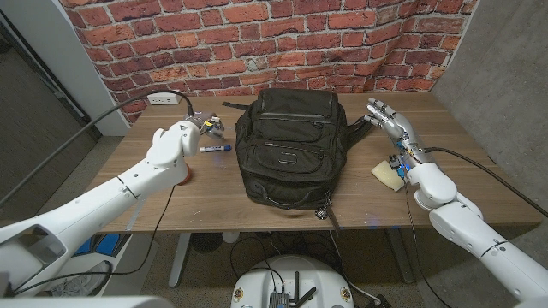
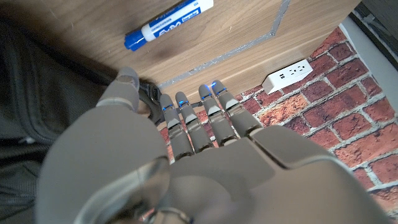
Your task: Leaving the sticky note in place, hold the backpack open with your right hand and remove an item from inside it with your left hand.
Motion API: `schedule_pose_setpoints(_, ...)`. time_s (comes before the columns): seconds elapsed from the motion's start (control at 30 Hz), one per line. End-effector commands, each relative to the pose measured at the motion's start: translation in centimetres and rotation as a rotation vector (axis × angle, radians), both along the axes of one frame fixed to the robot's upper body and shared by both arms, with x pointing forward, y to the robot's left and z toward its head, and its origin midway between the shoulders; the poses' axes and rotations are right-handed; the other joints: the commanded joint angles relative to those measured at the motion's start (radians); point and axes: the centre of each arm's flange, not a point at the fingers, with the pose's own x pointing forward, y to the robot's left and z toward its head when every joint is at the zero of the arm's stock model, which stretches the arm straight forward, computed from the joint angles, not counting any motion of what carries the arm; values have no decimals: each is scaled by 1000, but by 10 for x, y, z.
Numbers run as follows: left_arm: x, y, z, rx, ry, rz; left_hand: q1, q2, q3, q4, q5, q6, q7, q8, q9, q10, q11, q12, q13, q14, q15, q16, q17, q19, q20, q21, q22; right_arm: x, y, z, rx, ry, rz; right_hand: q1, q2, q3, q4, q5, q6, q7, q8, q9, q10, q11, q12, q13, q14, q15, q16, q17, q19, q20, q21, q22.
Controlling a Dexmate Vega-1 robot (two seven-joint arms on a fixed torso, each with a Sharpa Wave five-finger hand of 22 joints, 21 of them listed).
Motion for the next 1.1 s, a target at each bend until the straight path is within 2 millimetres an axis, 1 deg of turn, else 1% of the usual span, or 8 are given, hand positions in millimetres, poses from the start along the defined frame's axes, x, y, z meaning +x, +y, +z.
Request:
schedule_pose_setpoints(0.03, -9, 7, -3, -222, -79, -48, -20, 8, -4, 7, -4, -14, 4, -1, 0, -15, 3, 1, 2, -15, -128, 1, 2, -6, -124, 3, 3, 12, -5, 1, 25, 20, 56, -16, 4, -8, 3, -3, -17, 4, -1, -1, -14, -3, 1, 0, -13, -1, -3, -1, -23, -2, -4, 1)
schedule_pose_setpoints(0.13, -10, 8, -4, -275, -81, -60, -48, 26, -5, 21, -5, -31, 10, -5, -2, -33, 13, 1, 1, -32, -117, 2, 4, -15, -117, 3, 3, 16, -6, 1, 37, 29, 80, -33, 7, -12, 6, -6, -31, 8, 0, -2, -34, -4, -1, -1, -33, 1, -7, -3, -43, -5, -4, 0)
schedule_pose_setpoints(0.2, -11, 8, -5, -305, -90, -74, -60, 29, -6, 24, -6, -40, 12, -6, -3, -48, 12, 0, 1, -45, -114, 1, 3, -21, -114, 3, 3, 19, -7, 1, 39, 32, 88, -41, 8, -14, 8, -7, -41, 10, -1, -2, -42, -3, -1, -2, -44, 1, -9, -4, -55, -6, -5, 0)
schedule_pose_setpoints(0.27, -12, 8, -5, -319, -96, -81, -81, 45, -5, 32, -7, -61, 22, -9, -4, -73, 19, -1, 1, -60, -102, 2, 3, -29, -105, 3, 3, 20, -8, 1, 44, 35, 91, -47, 9, -15, 8, -8, -50, 16, -1, -2, -47, -3, 0, -2, -50, 2, -9, -6, -65, -7, -5, 0)
schedule_pose_setpoints(0.43, -14, 7, -9, -419, -128, -131, -101, 55, -5, 35, -8, -84, 29, -11, -5, -96, 23, 0, 0, -85, -93, 0, 3, -41, -102, 3, 3, 25, -12, 0, 49, 36, 100, -60, 12, -18, 11, -10, -63, 21, 0, -3, -55, 0, 1, -3, -62, 2, -10, -8, -86, -11, -6, -1)
schedule_pose_setpoints(0.67, -13, 5, -13, -504, -147, -182, -128, 67, -4, 35, -10, -125, 32, -13, -7, -135, 43, 1, -1, -117, -74, 1, 3, -57, -96, 3, 2, 27, -15, -1, 70, 47, 109, -78, 19, -20, 16, -12, -83, 30, -2, -3, -69, 0, 1, -4, -74, 4, -9, -10, -101, -14, -4, -1)
schedule_pose_setpoints(1.0, -17, 16, -15, -687, -214, -278, -147, 79, -2, 36, -11, -159, 38, -16, -8, -160, 58, 2, -1, -139, -63, 1, 2, -70, -91, 3, 2, 27, -15, -3, 125, 50, 107, -100, 19, -25, 16, -16, -126, 21, -5, -4, -102, -8, -2, -5, -70, 31, -3, -20, -127, 5, -2, -1)
schedule_pose_setpoints(1.1, -17, 18, -16, -714, -214, -299, -156, 91, 1, 40, -11, -164, 38, -13, -8, -172, 62, 2, -1, -149, -57, 1, 3, -74, -89, 3, 2, 28, -14, -4, 135, 53, 108, -105, 20, -26, 15, -16, -143, 18, -5, -4, -109, -10, -2, -6, -65, 36, 0, -23, -132, 8, 0, -1)
